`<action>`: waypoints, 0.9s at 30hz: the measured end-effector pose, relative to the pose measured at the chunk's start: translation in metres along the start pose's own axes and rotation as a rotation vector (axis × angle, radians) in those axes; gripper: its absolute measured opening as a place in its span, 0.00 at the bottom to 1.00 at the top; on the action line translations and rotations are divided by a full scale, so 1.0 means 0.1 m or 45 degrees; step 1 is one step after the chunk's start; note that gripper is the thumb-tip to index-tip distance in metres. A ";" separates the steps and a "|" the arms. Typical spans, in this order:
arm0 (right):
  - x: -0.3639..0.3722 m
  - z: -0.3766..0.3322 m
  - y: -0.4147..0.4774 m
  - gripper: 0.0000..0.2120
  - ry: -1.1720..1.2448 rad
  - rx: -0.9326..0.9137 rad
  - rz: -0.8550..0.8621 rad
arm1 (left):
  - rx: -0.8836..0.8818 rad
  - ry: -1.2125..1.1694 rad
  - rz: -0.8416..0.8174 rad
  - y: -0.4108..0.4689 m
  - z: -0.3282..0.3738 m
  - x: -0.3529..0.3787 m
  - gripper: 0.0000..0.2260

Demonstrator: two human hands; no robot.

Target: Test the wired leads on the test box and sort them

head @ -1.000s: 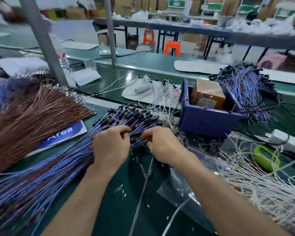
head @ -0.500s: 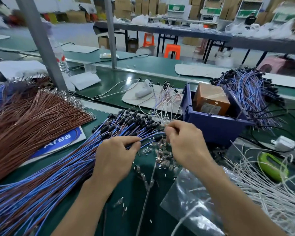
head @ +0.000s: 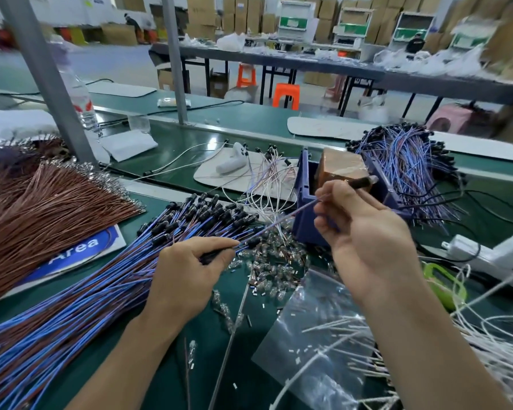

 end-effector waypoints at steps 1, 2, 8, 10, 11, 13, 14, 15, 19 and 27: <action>-0.05 -0.06 -0.01 0.06 0.040 -0.031 0.027 | -0.007 0.001 0.000 0.00 0.00 -0.01 0.18; -0.11 -0.13 -0.02 0.06 0.111 -0.052 0.033 | -0.025 0.001 -0.002 0.01 -0.01 -0.01 0.18; -0.60 -0.45 -0.01 0.13 0.422 -0.082 0.055 | -0.143 -0.109 -0.033 0.03 -0.07 -0.03 0.14; -0.73 -0.48 0.00 0.13 0.429 -0.092 0.033 | -0.166 -0.186 -0.064 0.03 -0.06 0.02 0.13; -0.78 -0.48 0.00 0.13 0.407 -0.102 0.027 | -0.180 -0.215 -0.082 0.02 -0.06 0.04 0.13; -0.86 -0.48 -0.01 0.12 0.284 -0.120 0.045 | -0.211 -0.239 -0.120 0.00 -0.07 0.09 0.13; -0.90 -0.48 -0.02 0.13 0.183 -0.134 0.076 | -0.228 -0.239 -0.137 -0.01 -0.07 0.10 0.12; -0.94 -0.48 -0.02 0.14 0.064 -0.156 0.114 | -0.245 -0.244 -0.146 -0.01 -0.08 0.10 0.12; -0.98 -0.51 -0.03 0.12 -0.373 -0.226 0.129 | -0.348 -0.503 -0.076 0.00 -0.05 0.11 0.09; -0.51 -0.18 0.04 0.07 -1.169 -0.151 -0.169 | -0.623 -1.476 -0.143 0.19 0.33 0.54 0.12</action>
Point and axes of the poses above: each hand's wrist, its own y-axis towards the middle knuckle, its own x-axis out of the palm, z = x × y, the point moved 6 cm from there along y, towards the middle knuckle, and after that the axes turned 12 degrees about x, right-handed, at the moved point
